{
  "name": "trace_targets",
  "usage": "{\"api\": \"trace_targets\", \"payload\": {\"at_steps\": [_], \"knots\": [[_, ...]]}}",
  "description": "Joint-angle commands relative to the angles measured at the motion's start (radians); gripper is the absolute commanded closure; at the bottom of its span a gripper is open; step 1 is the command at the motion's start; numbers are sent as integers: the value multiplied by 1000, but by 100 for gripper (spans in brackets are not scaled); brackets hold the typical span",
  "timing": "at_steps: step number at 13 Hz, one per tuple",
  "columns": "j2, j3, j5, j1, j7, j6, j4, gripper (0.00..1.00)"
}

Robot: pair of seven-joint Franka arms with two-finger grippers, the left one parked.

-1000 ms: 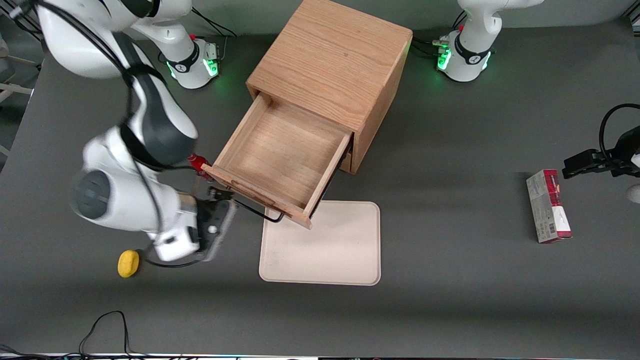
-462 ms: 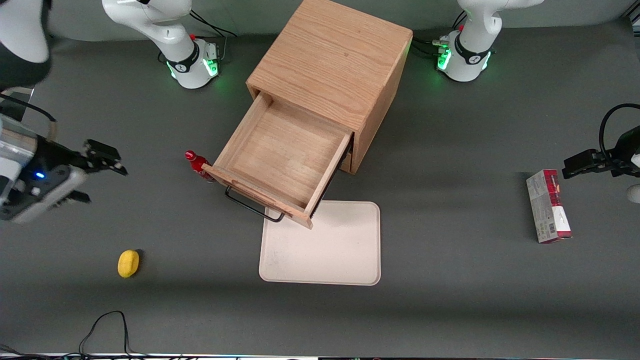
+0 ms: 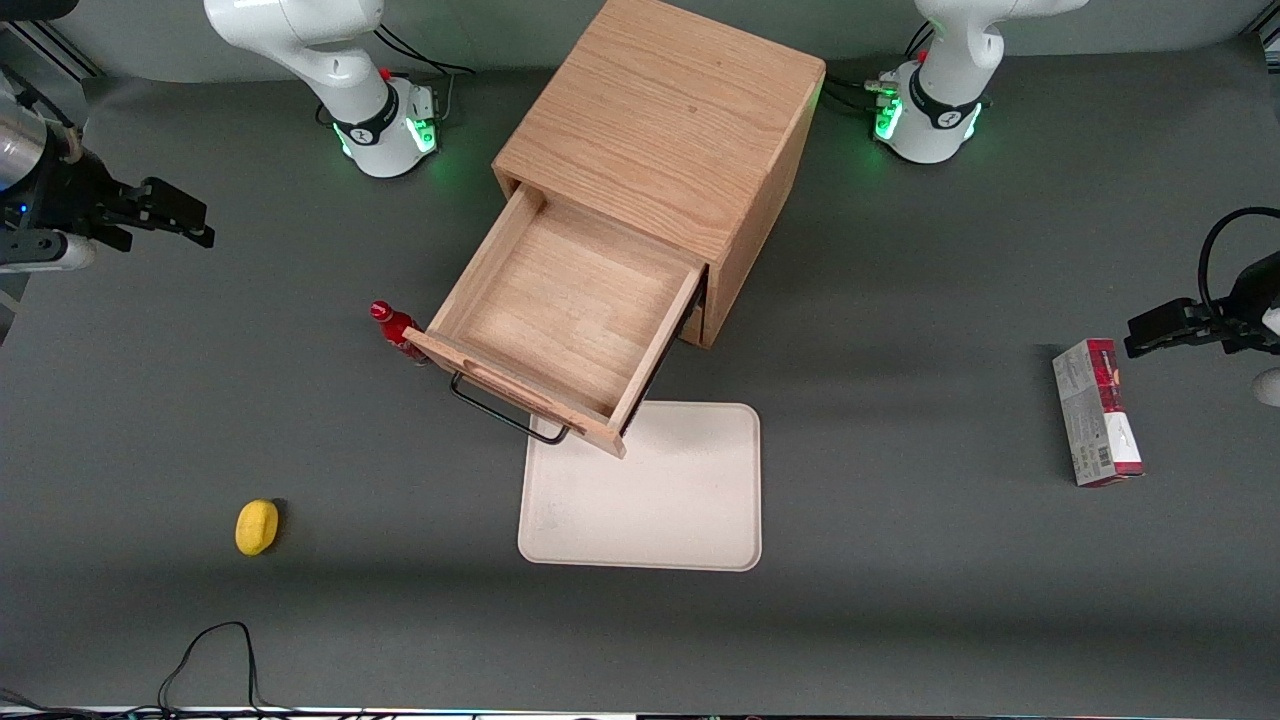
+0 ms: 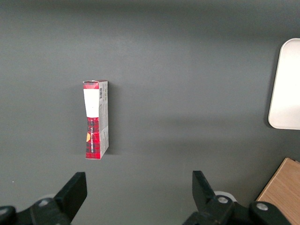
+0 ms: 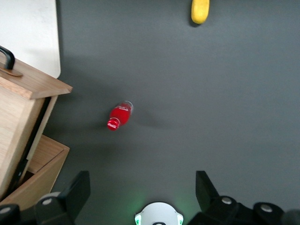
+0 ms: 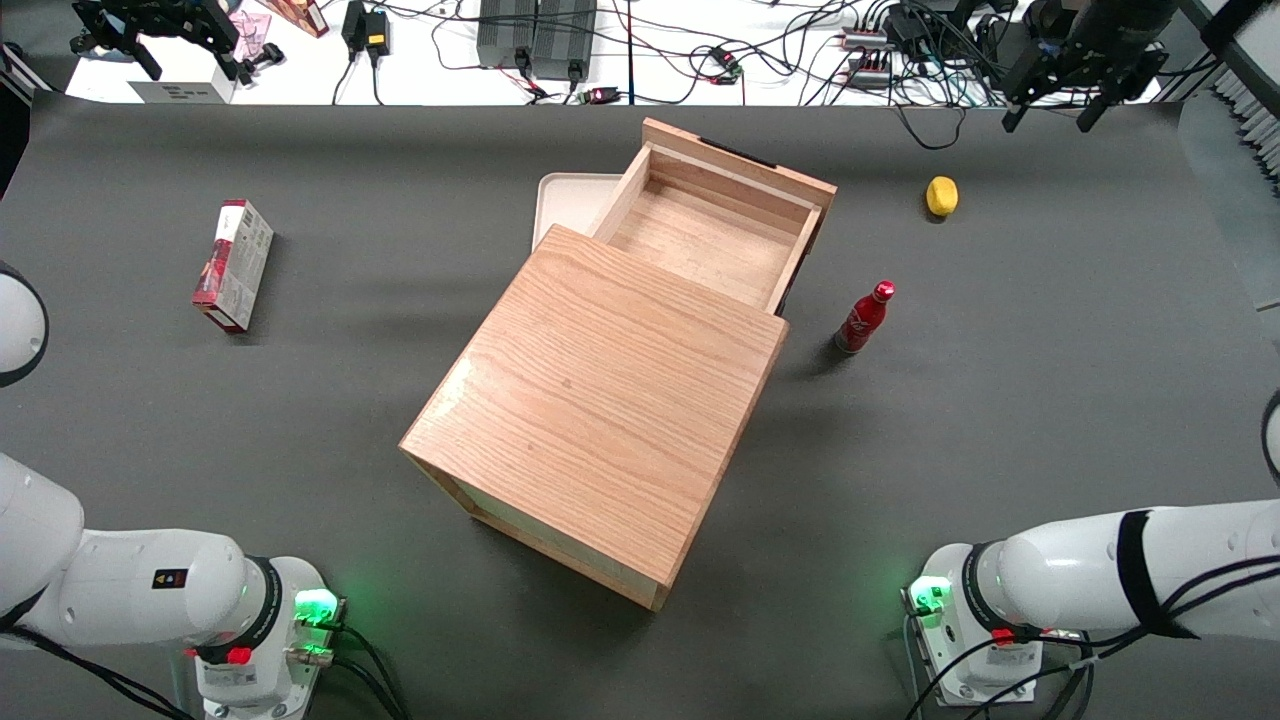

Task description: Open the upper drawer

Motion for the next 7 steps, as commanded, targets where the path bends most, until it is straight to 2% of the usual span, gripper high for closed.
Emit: {"api": "trace_targets", "payload": {"at_steps": [1, 3, 7], "knots": [[-23, 10, -20, 11, 35, 45, -26, 0], [-28, 48, -28, 10, 35, 66, -19, 0], [-1, 42, -11, 8, 52, 75, 3, 0]]}}
